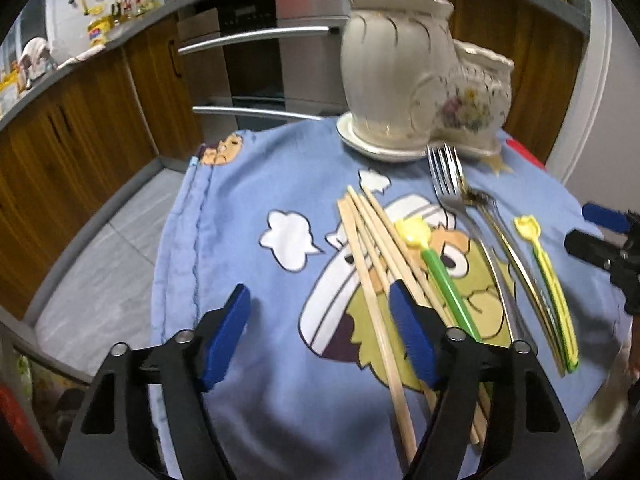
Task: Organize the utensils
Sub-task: 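Grasp a wooden chopstick with the left tool while the right tool grasps the yellow-green spoon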
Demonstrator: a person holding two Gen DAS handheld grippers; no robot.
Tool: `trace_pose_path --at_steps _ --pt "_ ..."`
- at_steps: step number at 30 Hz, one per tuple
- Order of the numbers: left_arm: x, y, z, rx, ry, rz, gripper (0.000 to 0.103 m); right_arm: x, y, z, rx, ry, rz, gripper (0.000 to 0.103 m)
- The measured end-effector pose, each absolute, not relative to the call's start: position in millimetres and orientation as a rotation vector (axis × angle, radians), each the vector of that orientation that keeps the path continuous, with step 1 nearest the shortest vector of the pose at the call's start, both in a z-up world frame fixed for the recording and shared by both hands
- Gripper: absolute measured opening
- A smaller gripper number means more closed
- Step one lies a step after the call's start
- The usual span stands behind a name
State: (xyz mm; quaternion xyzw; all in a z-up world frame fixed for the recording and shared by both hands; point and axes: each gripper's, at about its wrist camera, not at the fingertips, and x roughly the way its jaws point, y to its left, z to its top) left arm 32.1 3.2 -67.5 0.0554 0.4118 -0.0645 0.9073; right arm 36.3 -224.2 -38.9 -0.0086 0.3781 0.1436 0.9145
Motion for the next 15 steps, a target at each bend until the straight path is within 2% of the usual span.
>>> trace_pose_path --at_steps 2,5,7,11,13,15 --pt "32.0 -0.1 -69.8 0.129 0.86 -0.133 0.063 35.0 -223.3 -40.5 -0.025 0.79 0.296 0.073" --pt "31.0 -1.8 -70.8 0.132 0.861 -0.147 0.06 34.5 -222.6 -45.4 -0.024 0.817 0.313 0.063" --pt "31.3 -0.5 -70.3 0.121 0.862 -0.156 0.055 35.6 -221.7 -48.5 -0.011 0.839 0.333 0.059" --pt "32.1 -1.0 -69.0 0.123 0.86 -0.158 0.039 35.7 -216.4 -52.9 -0.001 0.872 0.384 0.049" --pt "32.8 -1.8 -69.3 0.125 0.854 -0.158 0.036 36.2 -212.6 -55.9 -0.001 0.888 0.397 0.041" --pt "33.2 -4.1 -69.5 0.134 0.846 -0.16 0.033 37.4 -208.3 -57.7 -0.015 0.887 0.391 0.038"
